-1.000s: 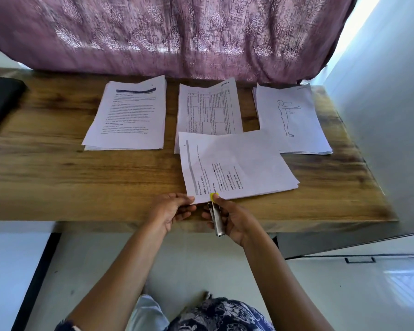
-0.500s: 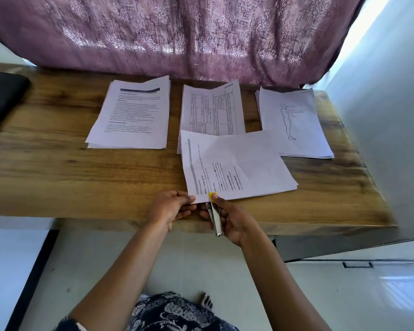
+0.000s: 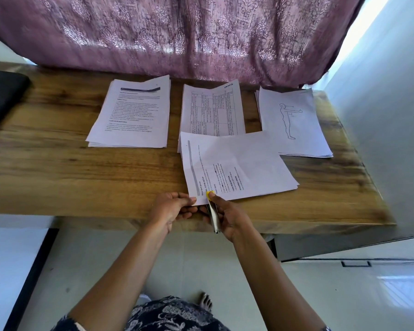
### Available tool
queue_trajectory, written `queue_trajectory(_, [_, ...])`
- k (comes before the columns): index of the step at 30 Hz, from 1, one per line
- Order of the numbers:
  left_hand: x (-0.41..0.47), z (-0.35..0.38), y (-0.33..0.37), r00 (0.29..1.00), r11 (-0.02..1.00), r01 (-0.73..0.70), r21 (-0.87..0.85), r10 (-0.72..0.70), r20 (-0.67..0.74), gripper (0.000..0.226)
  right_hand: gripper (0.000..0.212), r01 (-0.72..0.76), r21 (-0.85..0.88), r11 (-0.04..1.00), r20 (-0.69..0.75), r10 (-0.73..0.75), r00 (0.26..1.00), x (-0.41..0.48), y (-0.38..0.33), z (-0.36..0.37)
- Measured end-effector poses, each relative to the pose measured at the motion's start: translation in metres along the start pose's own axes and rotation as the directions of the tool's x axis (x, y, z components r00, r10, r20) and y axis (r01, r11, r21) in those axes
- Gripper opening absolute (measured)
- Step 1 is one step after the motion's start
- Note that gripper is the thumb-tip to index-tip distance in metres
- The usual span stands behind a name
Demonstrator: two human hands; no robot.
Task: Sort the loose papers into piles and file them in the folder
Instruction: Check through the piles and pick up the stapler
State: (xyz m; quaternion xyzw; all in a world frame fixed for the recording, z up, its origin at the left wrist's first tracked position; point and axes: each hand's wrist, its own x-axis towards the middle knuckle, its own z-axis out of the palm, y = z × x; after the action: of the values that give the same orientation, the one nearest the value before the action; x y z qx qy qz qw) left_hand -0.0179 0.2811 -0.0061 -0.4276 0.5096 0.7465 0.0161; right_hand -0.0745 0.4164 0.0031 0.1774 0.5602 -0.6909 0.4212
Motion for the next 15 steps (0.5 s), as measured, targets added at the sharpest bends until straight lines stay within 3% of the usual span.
queue_trajectory(15, [0.0016, -0.001, 0.0061, 0.999, 0.999, 0.0, 0.052, -0.002, 0.033, 0.014, 0.013, 0.161, 0.048, 0.986, -0.091, -0.156, 0.984, 0.0057, 0.006, 0.0087])
